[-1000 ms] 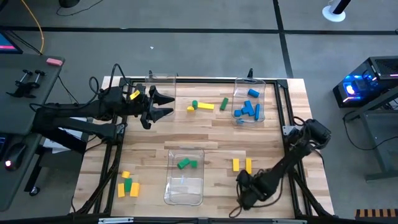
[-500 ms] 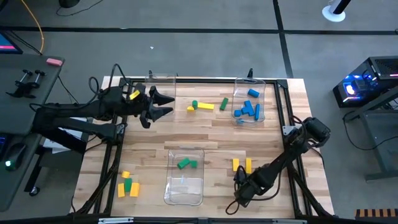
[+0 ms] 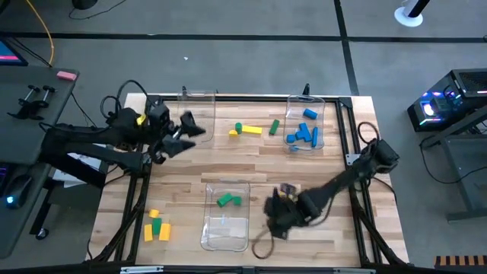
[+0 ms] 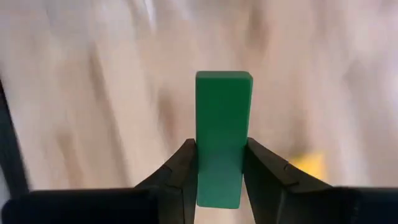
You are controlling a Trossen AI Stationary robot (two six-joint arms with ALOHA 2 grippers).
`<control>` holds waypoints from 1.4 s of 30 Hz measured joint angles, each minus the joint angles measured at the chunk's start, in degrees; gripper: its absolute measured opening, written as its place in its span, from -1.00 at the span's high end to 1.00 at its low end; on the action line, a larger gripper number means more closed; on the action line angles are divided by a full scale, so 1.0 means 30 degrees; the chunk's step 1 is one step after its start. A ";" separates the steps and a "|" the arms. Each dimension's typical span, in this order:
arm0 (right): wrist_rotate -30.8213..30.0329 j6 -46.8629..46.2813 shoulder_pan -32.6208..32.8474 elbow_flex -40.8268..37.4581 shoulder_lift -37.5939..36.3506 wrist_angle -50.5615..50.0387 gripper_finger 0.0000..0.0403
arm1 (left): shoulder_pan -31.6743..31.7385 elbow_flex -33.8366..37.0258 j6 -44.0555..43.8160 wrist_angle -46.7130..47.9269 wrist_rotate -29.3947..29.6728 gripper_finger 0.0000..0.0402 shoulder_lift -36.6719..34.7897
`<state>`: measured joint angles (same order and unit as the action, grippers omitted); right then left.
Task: Sort blocks
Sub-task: Put the green block into the bottom transparent bin, then adjust the yellow block
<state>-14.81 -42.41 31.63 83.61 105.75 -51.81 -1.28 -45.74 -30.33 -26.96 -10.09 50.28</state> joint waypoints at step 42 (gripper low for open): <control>0.1511 1.1649 -0.6081 0.1684 0.0466 0.2282 0.03 | -1.9228 0.0007 -3.3518 2.3105 0.1845 -0.23 0.8740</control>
<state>-10.28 -7.46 13.39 88.66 107.15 -44.97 -58.97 -45.71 -130.89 42.36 -4.55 76.50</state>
